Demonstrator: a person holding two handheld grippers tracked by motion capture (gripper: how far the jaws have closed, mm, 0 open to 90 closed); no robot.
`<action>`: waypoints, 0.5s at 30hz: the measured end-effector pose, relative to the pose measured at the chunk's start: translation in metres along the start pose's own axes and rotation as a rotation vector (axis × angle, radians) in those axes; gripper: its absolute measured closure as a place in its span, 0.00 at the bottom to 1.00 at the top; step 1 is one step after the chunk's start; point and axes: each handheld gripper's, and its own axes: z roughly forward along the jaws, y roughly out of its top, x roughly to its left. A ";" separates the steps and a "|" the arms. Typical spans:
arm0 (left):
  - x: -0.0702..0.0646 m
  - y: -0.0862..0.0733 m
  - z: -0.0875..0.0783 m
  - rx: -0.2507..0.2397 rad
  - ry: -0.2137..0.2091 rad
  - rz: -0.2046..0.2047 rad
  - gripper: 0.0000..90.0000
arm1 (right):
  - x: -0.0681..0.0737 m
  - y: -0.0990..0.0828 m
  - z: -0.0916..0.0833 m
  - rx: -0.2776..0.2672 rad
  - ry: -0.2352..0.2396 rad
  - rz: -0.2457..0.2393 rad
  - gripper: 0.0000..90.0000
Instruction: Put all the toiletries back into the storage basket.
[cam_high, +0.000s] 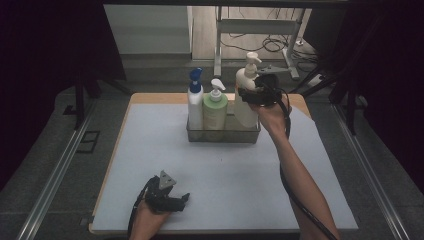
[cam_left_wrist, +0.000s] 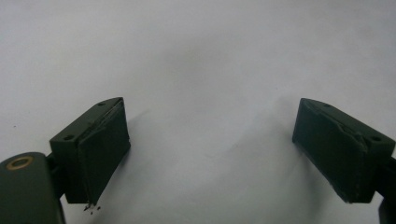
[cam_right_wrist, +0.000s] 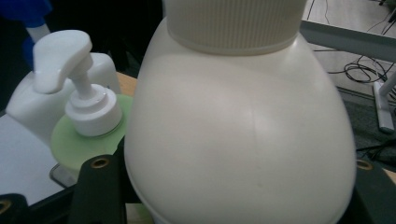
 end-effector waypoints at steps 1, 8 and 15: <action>0.000 0.000 0.000 0.000 0.000 0.000 0.12 | 0.000 0.000 0.002 -0.003 -0.003 -0.002 0.41; 0.000 0.000 0.000 0.000 0.000 0.000 0.12 | 0.000 -0.003 0.014 -0.015 -0.016 0.009 0.41; 0.000 0.000 0.000 0.002 0.000 0.000 0.12 | 0.001 -0.012 0.030 -0.014 -0.032 0.018 0.41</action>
